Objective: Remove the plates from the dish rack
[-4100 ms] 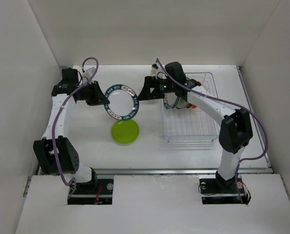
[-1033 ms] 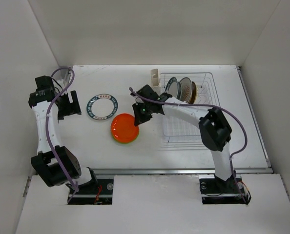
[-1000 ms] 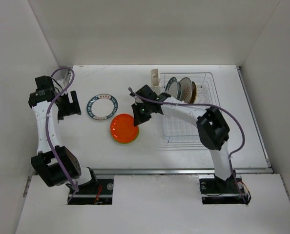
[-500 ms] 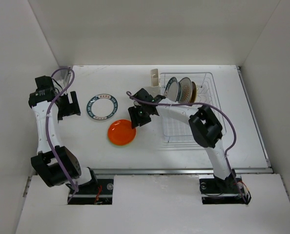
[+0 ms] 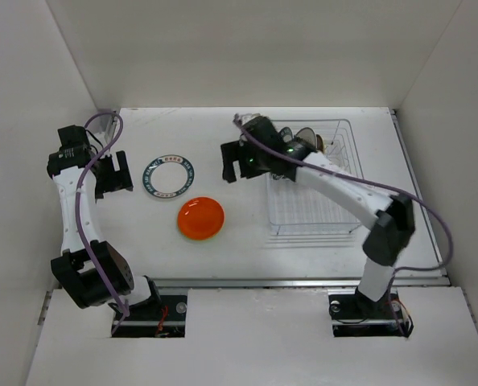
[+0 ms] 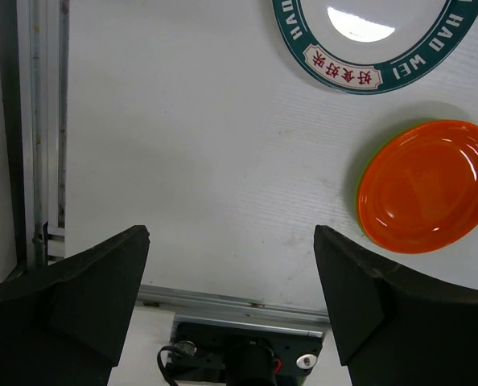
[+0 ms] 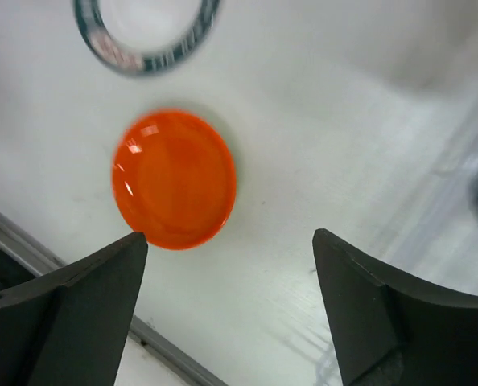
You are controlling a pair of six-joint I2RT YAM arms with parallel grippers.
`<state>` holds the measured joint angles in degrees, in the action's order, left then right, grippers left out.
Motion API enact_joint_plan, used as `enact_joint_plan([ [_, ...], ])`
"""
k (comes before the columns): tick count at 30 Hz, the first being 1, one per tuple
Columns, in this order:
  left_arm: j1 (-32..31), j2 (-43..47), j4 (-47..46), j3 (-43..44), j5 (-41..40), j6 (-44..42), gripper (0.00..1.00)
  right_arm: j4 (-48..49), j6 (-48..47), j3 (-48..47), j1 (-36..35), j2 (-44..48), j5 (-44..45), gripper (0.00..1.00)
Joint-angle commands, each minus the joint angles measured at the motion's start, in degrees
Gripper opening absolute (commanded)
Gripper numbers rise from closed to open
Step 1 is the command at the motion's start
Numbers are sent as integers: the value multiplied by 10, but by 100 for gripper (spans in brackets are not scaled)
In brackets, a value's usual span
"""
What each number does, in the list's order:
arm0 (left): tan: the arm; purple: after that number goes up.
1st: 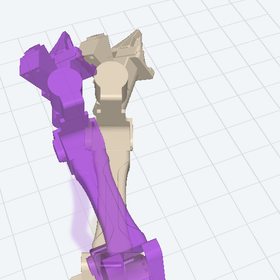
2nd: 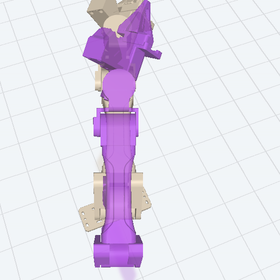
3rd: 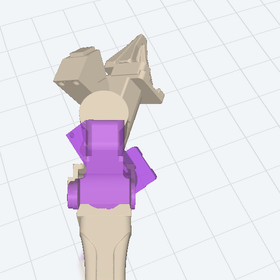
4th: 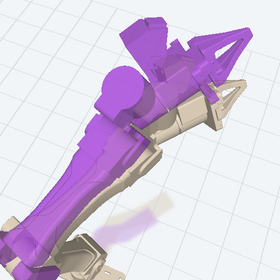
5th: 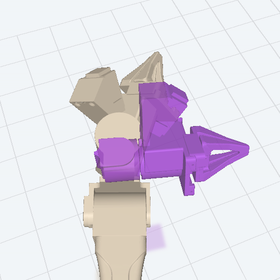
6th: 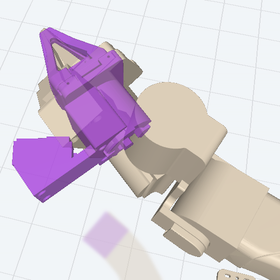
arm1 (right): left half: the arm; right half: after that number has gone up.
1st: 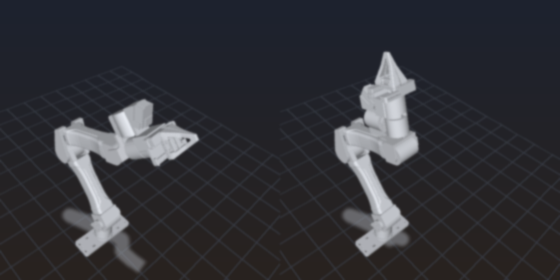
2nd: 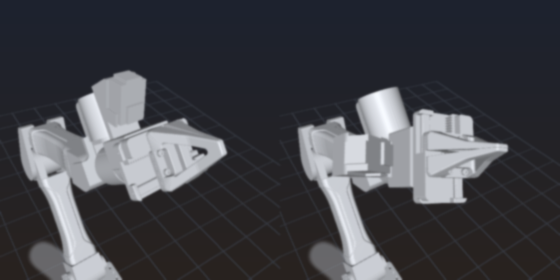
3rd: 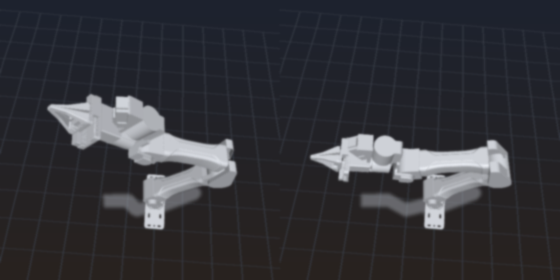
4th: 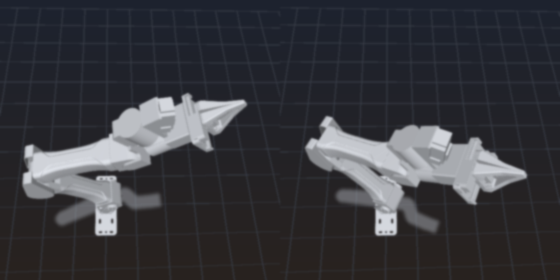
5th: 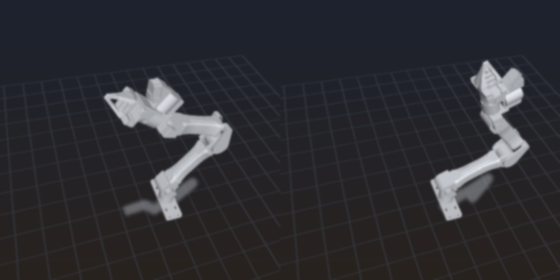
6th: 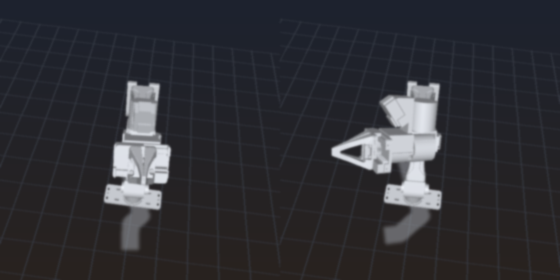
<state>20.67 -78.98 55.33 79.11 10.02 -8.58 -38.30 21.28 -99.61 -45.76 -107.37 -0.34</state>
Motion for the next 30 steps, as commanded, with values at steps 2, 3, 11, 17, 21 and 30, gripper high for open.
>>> enact_joint_plan([
  [2, -1, 14, 16, 19, 1, -8, 81, -34, 31, -34, 64, 159, 137, 91],
  [3, -1, 19, 21, 19, 6, -8, 81, -41, 32, -34, 100, 174, 154, 91],
  [11, -1, 19, 21, 25, 6, -14, 81, -91, 50, 42, 286, 205, 210, 72],
  [17, -12, 19, 27, 25, 6, -19, 81, -40, 50, 87, 335, 170, 157, 66],
  [21, -12, 19, 32, 25, 6, -19, 81, -24, 50, 93, 349, 131, 136, 61],
  [30, -12, 19, 32, 19, -4, -24, 81, 17, 50, 116, 349, 81, 119, 54],
])
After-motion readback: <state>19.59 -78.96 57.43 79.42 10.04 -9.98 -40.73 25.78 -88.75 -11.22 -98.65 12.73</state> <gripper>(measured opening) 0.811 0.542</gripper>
